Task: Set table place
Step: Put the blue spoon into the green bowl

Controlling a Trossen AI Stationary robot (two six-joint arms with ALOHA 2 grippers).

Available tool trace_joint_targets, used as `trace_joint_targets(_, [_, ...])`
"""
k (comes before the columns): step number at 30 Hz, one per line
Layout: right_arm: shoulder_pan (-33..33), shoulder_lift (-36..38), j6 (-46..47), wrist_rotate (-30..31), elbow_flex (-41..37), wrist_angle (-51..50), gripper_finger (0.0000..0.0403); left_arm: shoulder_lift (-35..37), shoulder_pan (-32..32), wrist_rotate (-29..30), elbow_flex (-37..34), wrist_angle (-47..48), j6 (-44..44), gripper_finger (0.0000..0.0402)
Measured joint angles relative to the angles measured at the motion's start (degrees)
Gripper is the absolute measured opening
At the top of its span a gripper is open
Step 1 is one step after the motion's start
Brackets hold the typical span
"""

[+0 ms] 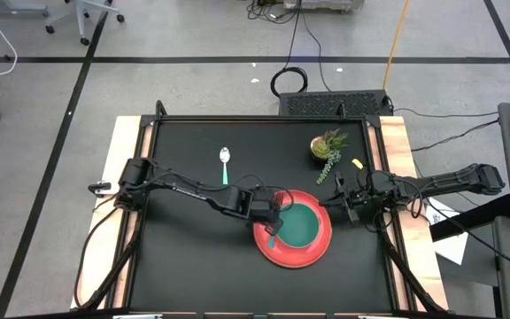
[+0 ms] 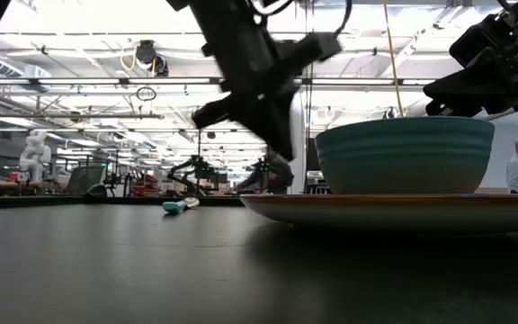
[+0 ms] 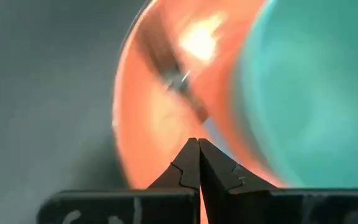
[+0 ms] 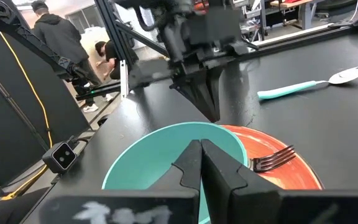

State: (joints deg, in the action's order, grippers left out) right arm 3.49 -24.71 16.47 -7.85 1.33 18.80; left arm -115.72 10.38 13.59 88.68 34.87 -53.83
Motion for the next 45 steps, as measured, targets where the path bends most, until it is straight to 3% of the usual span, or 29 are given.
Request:
trace_joint_targets(13, [0.0, -0.4, -0.2, 0.0, 0.0, 0.2, 0.0, 9.8, 4.2, 16.0, 0.0, -12.7, 35.5, 0.0])
trace_joint_targets(21, [0.0, -0.5, -0.2, 0.0, 0.0, 0.2, 0.0, 15.7, 5.3, 20.2, 0.0, -19.6, 46.5, 0.0])
trace_joint_targets(27, [0.0, -0.6, -0.2, 0.0, 0.0, 0.0, 0.0, 17.3, 5.4, 19.6, 0.0, -25.9, 58.1, 0.0])
trace_joint_targets(30, [0.0, -0.6, -0.2, 0.0, 0.0, -0.1, 0.0, 18.4, 4.5, 16.4, -0.1, -28.0, 63.3, 0.0])
trace_joint_targets(37, [0.0, -0.7, 0.0, 0.0, 0.0, -0.3, 0.0, 20.8, 0.1, 7.9, 0.0, -32.1, 64.9, 0.0])
trace_joint_targets(41, [0.0, -0.9, -0.1, 0.0, 0.0, -0.9, 0.0, 21.9, -0.7, 8.0, 0.0, -31.0, 66.0, 0.0])
trace_joint_targets(45, [0.0, -1.0, -0.2, 0.0, 0.0, -1.8, 0.0, 23.8, -0.2, 11.7, -0.1, -29.7, 67.8, 0.0])
